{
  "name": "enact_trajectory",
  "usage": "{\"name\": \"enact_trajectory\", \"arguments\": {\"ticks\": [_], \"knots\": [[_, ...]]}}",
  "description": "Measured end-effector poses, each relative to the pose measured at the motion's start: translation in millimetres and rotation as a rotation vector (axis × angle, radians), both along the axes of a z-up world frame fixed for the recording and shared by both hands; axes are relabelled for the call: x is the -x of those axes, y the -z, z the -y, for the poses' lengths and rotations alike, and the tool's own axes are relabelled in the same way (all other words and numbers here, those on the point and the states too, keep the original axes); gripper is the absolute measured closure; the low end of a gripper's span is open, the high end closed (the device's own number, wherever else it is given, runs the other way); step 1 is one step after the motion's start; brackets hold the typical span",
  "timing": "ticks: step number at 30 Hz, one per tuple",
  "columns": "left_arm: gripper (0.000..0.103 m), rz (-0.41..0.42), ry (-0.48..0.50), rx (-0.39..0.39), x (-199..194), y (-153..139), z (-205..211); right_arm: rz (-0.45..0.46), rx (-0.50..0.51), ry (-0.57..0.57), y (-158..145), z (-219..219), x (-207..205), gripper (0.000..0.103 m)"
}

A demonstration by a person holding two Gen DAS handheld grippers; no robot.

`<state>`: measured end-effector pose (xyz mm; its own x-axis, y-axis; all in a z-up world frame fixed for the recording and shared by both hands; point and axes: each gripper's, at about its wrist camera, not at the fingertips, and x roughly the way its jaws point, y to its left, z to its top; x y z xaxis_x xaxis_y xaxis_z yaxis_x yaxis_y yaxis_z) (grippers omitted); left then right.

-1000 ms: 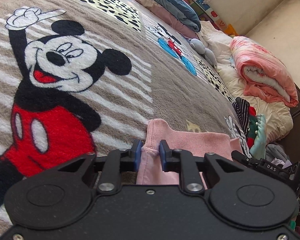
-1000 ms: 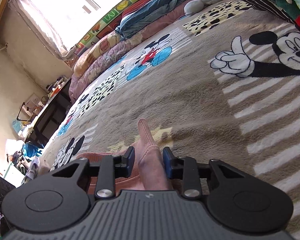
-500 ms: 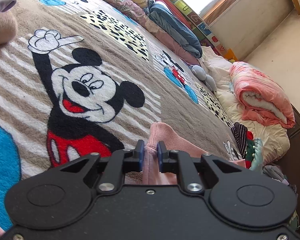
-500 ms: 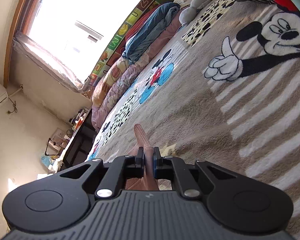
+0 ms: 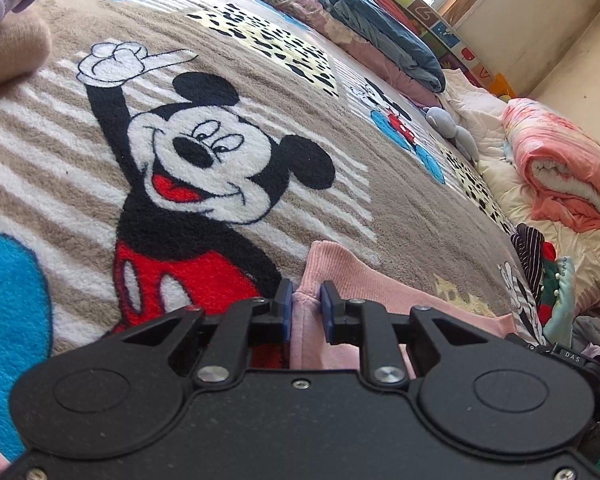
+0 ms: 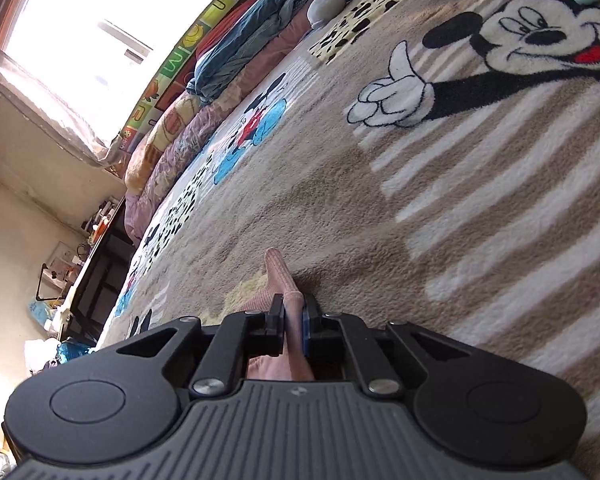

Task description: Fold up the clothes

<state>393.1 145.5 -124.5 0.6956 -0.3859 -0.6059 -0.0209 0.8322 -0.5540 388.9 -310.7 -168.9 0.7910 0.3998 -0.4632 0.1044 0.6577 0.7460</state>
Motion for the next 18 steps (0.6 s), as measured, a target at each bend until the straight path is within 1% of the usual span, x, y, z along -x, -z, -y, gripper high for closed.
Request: {"name": "enact_trajectory", "arguments": {"ticks": [2, 3, 4, 5, 7, 9, 11, 12, 13, 14, 15, 16, 17, 18], "knots": [[0.083, 0.01, -0.013, -0.02, 2.6, -4.5, -0.7, 0.005, -0.001, 0.073, -4.0, 7.7, 6.5, 0.087], [0.083, 0.017, -0.021, -0.032, 4.6, -8.5, -1.4, 0.004, -0.008, 0.107, -6.1, 11.8, 9.2, 0.08], [0.083, 0.024, -0.026, -0.036, 6.6, -13.7, -2.4, 0.006, -0.019, 0.117, -9.4, 15.2, 10.5, 0.071], [0.083, 0.031, -0.029, -0.031, 8.5, -18.9, -4.1, 0.02, -0.018, 0.107, -15.2, 17.7, 11.2, 0.068], [0.083, 0.064, -0.015, -0.012, 12.4, -30.1, -5.2, 0.086, 0.068, 0.045, -36.1, 11.9, 15.1, 0.067], [0.083, 0.092, 0.019, 0.019, 14.5, -37.2, -1.6, 0.158, 0.158, -0.033, -58.2, 4.1, 18.4, 0.068], [0.083, 0.102, 0.061, 0.06, 13.8, -36.9, 6.0, 0.197, 0.187, -0.124, -71.3, -6.0, 16.7, 0.068], [0.083, 0.097, 0.079, 0.071, 11.8, -33.5, 10.8, 0.202, 0.203, -0.163, -74.2, -11.4, 14.4, 0.068], [0.083, 0.078, 0.078, 0.075, 8.9, -27.3, 13.1, 0.182, 0.214, -0.192, -72.1, -16.5, 10.0, 0.068], [0.083, 0.051, 0.058, 0.073, 5.9, -19.4, 13.0, 0.133, 0.224, -0.208, -64.6, -20.7, 3.8, 0.068], [0.083, 0.024, 0.039, 0.071, 2.8, -11.5, 12.9, 0.085, 0.234, -0.224, -57.1, -24.9, -2.3, 0.07], [0.086, -0.004, 0.02, 0.069, -0.3, -3.7, 12.8, 0.046, 0.238, -0.231, -50.6, -26.6, -6.4, 0.072], [0.091, -0.031, 0.001, 0.067, -3.3, 4.2, 12.6, 0.026, 0.231, -0.222, -45.6, -24.0, -6.9, 0.083], [0.098, -0.058, -0.011, 0.082, -5.7, 8.4, 9.2, 0.005, 0.225, -0.213, -40.6, -21.4, -7.4, 0.103]]}}
